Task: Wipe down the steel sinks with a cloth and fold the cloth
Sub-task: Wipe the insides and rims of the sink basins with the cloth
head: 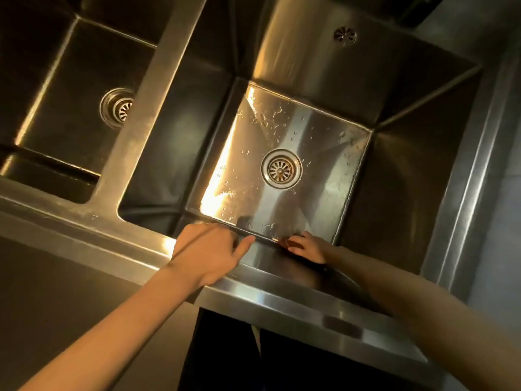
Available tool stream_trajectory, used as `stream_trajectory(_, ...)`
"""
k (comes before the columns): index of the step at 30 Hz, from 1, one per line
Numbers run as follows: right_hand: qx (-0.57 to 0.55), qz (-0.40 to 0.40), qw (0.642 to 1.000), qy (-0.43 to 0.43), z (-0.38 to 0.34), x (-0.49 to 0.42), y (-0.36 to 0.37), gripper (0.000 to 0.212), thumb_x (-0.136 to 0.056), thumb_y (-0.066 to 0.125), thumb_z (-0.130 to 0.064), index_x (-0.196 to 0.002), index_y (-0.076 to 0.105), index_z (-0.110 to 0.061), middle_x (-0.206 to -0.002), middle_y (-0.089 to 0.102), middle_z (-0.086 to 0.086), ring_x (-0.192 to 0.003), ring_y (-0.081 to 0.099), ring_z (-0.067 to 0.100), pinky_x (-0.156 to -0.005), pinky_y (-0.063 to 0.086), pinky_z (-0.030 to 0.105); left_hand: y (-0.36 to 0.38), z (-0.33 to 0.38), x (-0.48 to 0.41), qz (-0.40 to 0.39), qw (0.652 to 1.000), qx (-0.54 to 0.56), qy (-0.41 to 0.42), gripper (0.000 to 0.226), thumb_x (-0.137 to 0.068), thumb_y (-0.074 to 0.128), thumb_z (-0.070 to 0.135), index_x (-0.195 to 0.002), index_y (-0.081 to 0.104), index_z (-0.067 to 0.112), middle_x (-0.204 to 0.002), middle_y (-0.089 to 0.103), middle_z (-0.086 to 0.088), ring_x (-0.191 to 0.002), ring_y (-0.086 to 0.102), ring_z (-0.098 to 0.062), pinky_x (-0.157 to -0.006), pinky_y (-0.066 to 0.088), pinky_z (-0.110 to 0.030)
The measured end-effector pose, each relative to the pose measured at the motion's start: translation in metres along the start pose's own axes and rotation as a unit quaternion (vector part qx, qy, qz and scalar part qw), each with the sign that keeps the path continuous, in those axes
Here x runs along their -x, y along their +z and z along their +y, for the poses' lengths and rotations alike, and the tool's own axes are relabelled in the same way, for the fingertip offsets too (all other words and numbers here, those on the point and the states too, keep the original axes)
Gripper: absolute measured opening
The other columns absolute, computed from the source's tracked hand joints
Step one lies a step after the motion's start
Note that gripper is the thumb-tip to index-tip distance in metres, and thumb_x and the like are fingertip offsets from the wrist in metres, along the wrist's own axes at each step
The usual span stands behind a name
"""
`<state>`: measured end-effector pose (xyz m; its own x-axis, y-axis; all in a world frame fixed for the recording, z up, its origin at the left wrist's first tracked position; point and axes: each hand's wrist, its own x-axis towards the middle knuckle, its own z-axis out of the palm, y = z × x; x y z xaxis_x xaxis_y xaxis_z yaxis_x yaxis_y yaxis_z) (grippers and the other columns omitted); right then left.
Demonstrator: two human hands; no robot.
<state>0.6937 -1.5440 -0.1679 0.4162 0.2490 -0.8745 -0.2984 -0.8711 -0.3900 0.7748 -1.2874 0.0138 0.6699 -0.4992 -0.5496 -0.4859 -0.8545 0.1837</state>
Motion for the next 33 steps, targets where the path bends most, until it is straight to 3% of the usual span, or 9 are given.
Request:
stream_trajectory(3,-0.011,0.011,0.999,0.045,-0.004,-0.003,0.002,0.046,-0.098,0.042,-0.043,-0.141,0.039,-0.026,-0.139,0.036,0.017,-0.128,0.041,0.035,-0.109,0.031,0.037,-0.003,0.005,0.001,0.002,1.0,-0.031,-0.003,0.075,-0.087,0.005,0.063,-0.066,0.059,0.016,-0.068,0.061,0.0,-0.067,0.058,-0.016,-0.059,0.034,-0.028)
stream_trajectory(7,-0.068,-0.034,0.996,-0.042,-0.012,0.052,-0.025,0.021,-0.096,0.05,-0.032,-0.115,0.055,-0.025,-0.109,0.051,0.003,-0.103,0.051,0.019,-0.086,0.034,0.025,-0.006,0.007,0.001,0.011,0.999,-0.029,-0.027,0.063,-0.092,0.019,0.056,-0.058,0.05,0.014,-0.062,0.053,-0.001,-0.06,0.051,-0.019,-0.058,0.035,-0.028)
stream_trajectory(11,-0.097,-0.103,0.989,-0.049,-0.008,0.103,-0.048,0.026,-0.095,0.05,-0.029,-0.117,0.055,-0.017,-0.105,0.051,-0.004,-0.09,0.048,0.002,-0.08,0.036,0.014,-0.007,0.007,0.001,0.01,1.0,0.003,-0.029,0.062,-0.093,0.021,0.054,-0.053,0.046,0.014,-0.057,0.049,0.0,-0.059,0.053,-0.019,-0.061,0.044,-0.027)
stream_trajectory(12,-0.09,-0.102,0.99,-0.037,-0.005,0.103,-0.046,0.026,-0.098,0.048,-0.024,-0.121,0.053,-0.014,-0.108,0.052,-0.003,-0.093,0.048,0.002,-0.082,0.036,0.014,-0.008,0.007,0.002,0.01,0.999,0.012,-0.03,0.063,-0.093,0.02,0.054,-0.053,0.046,0.014,-0.058,0.05,-0.001,-0.06,0.056,-0.019,-0.064,0.048,-0.027)
stream_trajectory(16,-0.003,-0.068,0.998,0.012,0.013,0.055,-0.021,0.028,-0.098,0.045,-0.029,-0.123,0.051,-0.018,-0.125,0.053,0.011,-0.109,0.052,0.024,-0.096,0.041,0.039,-0.007,0.006,0.0,0.02,0.999,0.012,-0.025,0.062,-0.094,0.019,0.053,-0.055,0.05,0.017,-0.061,0.055,0.002,-0.06,0.056,-0.012,-0.065,0.046,-0.026)
stream_trajectory(24,0.122,-0.084,0.981,0.125,0.016,0.006,-0.008,0.055,-0.097,0.038,-0.048,-0.146,0.022,-0.029,-0.15,0.02,0.017,-0.131,0.034,0.04,-0.109,0.03,0.046,-0.012,0.011,0.002,0.024,0.999,-0.001,-0.03,0.055,-0.096,0.022,0.051,-0.055,0.041,0.019,-0.054,0.041,0.004,-0.048,0.038,-0.008,-0.047,0.016,-0.015)
stream_trajectory(27,0.112,-0.08,0.983,0.119,0.016,0.02,-0.01,0.062,-0.097,0.039,-0.048,-0.149,0.009,-0.034,-0.155,0.005,0.018,-0.137,0.019,0.046,-0.113,0.019,0.05,-0.014,0.011,0.001,0.005,0.999,0.009,-0.03,0.054,-0.096,0.022,0.054,-0.06,0.047,0.021,-0.059,0.047,0.007,-0.053,0.044,-0.005,-0.049,0.021,-0.015)
stream_trajectory(30,0.08,-0.069,0.988,0.115,0.013,0.036,-0.018,0.066,-0.097,0.039,-0.048,-0.149,-0.001,-0.04,-0.157,-0.005,0.015,-0.141,0.006,0.046,-0.115,0.011,0.055,-0.01,0.008,-0.001,-0.028,0.999,0.009,-0.018,0.052,-0.094,0.022,0.057,-0.077,0.059,0.024,-0.081,0.064,0.006,-0.076,0.059,-0.011,-0.061,0.035,-0.025)
stream_trajectory(33,0.054,-0.044,0.992,0.104,0.001,0.056,-0.031,0.056,-0.099,0.038,-0.042,-0.15,0.015,-0.035,-0.158,-0.001,0.01,-0.142,0.009,0.041,-0.115,0.011,0.049,-0.01,0.006,-0.009,-0.082,0.996,0.019,0.016,0.042,-0.095,0.027,0.049,-0.095,0.061,0.026,-0.099,0.067,0.003,-0.095,0.061,-0.017,-0.073,0.04,-0.029)
